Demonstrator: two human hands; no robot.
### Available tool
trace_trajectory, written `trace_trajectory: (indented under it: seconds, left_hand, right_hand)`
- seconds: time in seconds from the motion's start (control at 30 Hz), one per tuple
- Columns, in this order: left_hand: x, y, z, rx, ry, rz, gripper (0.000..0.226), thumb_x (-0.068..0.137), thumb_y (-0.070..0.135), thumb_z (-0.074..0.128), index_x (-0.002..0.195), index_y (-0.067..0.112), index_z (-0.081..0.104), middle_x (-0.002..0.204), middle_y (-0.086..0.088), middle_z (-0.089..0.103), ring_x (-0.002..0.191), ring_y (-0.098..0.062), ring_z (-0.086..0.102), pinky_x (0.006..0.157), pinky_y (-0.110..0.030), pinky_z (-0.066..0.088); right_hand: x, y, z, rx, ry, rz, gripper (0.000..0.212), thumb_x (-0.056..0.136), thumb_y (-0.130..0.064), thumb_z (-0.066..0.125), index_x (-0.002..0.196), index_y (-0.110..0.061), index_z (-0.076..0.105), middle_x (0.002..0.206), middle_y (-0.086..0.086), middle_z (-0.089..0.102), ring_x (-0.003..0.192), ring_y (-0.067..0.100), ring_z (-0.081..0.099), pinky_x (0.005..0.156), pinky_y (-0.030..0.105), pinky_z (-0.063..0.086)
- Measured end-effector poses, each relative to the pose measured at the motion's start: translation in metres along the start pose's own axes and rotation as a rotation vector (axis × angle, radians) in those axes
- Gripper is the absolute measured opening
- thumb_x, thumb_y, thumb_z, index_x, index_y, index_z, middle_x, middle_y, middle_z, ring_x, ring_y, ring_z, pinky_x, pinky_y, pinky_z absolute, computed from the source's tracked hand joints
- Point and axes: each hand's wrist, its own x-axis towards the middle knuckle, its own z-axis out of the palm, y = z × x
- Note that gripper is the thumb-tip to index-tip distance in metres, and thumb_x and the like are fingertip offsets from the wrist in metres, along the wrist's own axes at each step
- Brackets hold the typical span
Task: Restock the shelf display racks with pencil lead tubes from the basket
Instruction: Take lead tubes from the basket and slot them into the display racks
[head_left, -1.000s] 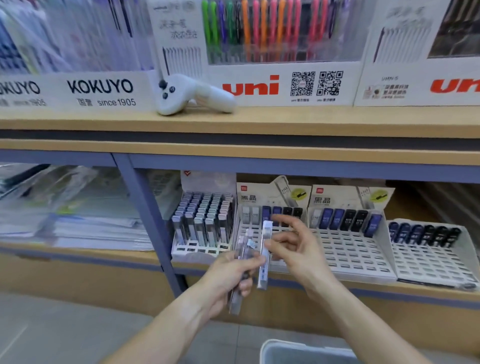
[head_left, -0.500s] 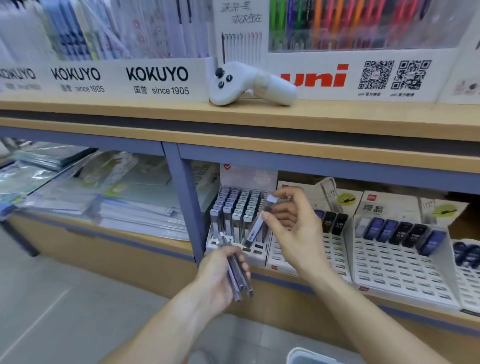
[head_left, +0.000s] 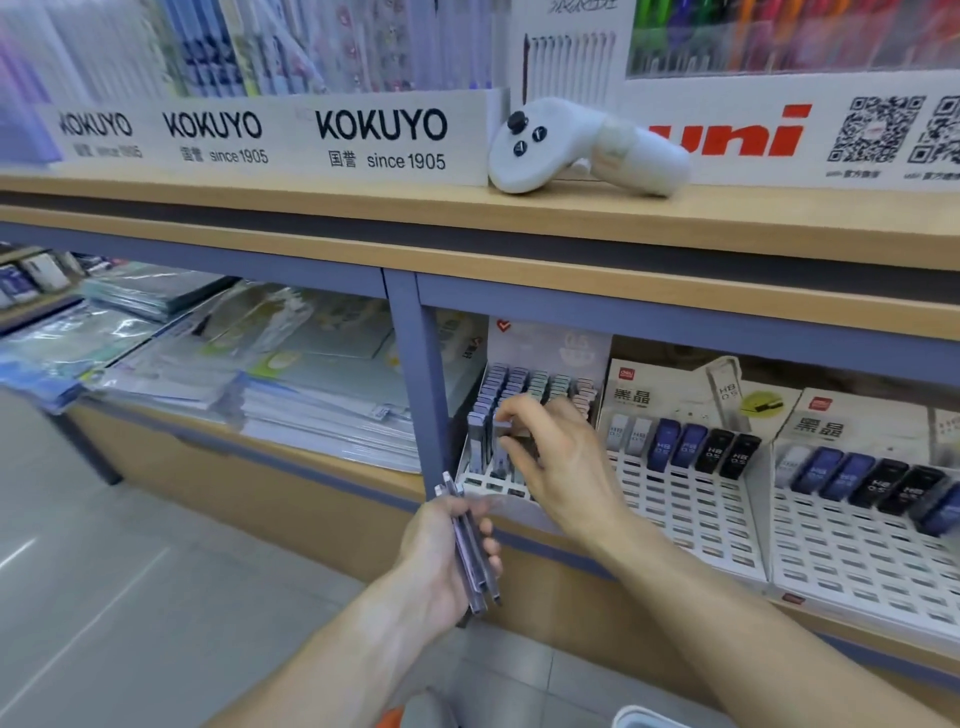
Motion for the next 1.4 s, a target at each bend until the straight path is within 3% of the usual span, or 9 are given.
trace_trajectory:
  seconds: [0.33,0.47,0.63,0.7,0.8,0.93,1.13,1.23,1.4]
  left_hand:
    - [-0.007,0.010,0.000,-0.027,-0.053,0.004,0.018,0.103,0.016,0.049,0.099,0.003,0.062,0.065,-0.006,0.056,0.053,-0.020,0.054,0.050,-0.029,0.050]
    - [-0.011,0.011,0.001,-0.022,-0.060,0.026,0.018,0.102,0.015,0.050,0.104,0.003,0.063,0.066,-0.007,0.057,0.054,-0.021,0.055,0.055,-0.031,0.049]
    - [-0.014,0.012,0.001,-0.028,-0.076,0.037,0.020,0.101,0.014,0.051,0.110,0.004,0.065,0.069,-0.009,0.059,0.056,-0.025,0.058,0.061,-0.034,0.047]
    - [-0.013,0.012,0.000,-0.055,-0.083,0.032,0.022,0.101,0.014,0.051,0.113,0.003,0.065,0.071,-0.010,0.060,0.058,-0.026,0.059,0.062,-0.035,0.049]
    - [-0.011,0.012,0.000,-0.086,-0.104,0.012,0.023,0.101,0.016,0.050,0.114,0.004,0.065,0.079,-0.013,0.066,0.062,-0.029,0.067,0.066,-0.038,0.055]
    - [-0.012,0.007,0.004,-0.104,-0.134,-0.006,0.024,0.101,0.014,0.050,0.118,0.002,0.063,0.100,-0.021,0.073,0.074,-0.032,0.076,0.073,-0.043,0.059]
    - [-0.018,0.003,0.009,-0.092,-0.219,-0.063,0.027,0.103,0.015,0.046,0.122,0.003,0.061,0.115,-0.027,0.071,0.099,-0.042,0.073,0.104,-0.056,0.050]
    - [-0.019,0.000,0.010,-0.079,-0.232,-0.073,0.030,0.107,0.019,0.040,0.123,0.005,0.061,0.114,-0.027,0.072,0.097,-0.040,0.074,0.099,-0.054,0.052]
    - [-0.017,-0.006,0.012,-0.001,-0.220,-0.056,0.033,0.106,0.019,0.041,0.121,-0.001,0.063,0.111,-0.024,0.074,0.085,-0.034,0.074,0.076,-0.043,0.054]
  right_hand:
    - [0.000,0.002,0.009,-0.052,-0.015,-0.002,0.029,0.088,-0.016,0.074,0.111,-0.019,0.057,0.083,-0.003,0.065,0.088,0.020,0.049,0.057,0.042,0.051]
    - [0.002,0.006,0.015,-0.217,0.040,0.012,0.028,0.081,-0.014,0.080,0.105,-0.016,0.067,0.107,0.003,0.058,0.098,0.024,0.050,0.061,0.039,0.049]
    - [0.000,0.007,0.009,-0.250,0.029,0.060,0.033,0.080,-0.008,0.079,0.110,-0.017,0.069,0.110,0.005,0.052,0.098,0.025,0.050,0.061,0.040,0.049]
    - [-0.008,-0.002,0.001,-0.173,0.050,0.084,0.032,0.085,-0.007,0.074,0.114,-0.018,0.067,0.108,0.000,0.052,0.095,0.018,0.051,0.065,0.034,0.048]
    - [-0.031,-0.022,-0.013,0.143,0.015,0.365,0.018,0.088,-0.019,0.073,0.101,-0.029,0.065,0.089,-0.014,0.061,0.077,0.005,0.057,0.064,0.021,0.046]
    - [-0.049,-0.043,-0.020,0.461,-0.057,0.670,0.018,0.079,-0.024,0.085,0.084,-0.027,0.068,0.076,-0.009,0.070,0.061,0.005,0.063,0.060,0.024,0.053]
    - [-0.045,-0.043,-0.025,0.349,-0.250,0.651,0.027,0.074,-0.017,0.083,0.091,-0.033,0.069,0.079,-0.010,0.071,0.067,0.004,0.067,0.066,0.020,0.056]
    - [-0.048,-0.035,-0.028,0.415,-0.303,0.723,0.027,0.080,-0.007,0.077,0.093,-0.030,0.069,0.081,-0.004,0.074,0.070,0.005,0.070,0.071,0.026,0.060]
    - [-0.053,-0.026,-0.035,0.486,-0.291,0.785,0.037,0.080,0.000,0.069,0.102,-0.030,0.064,0.081,-0.002,0.077,0.071,0.010,0.073,0.076,0.035,0.062]
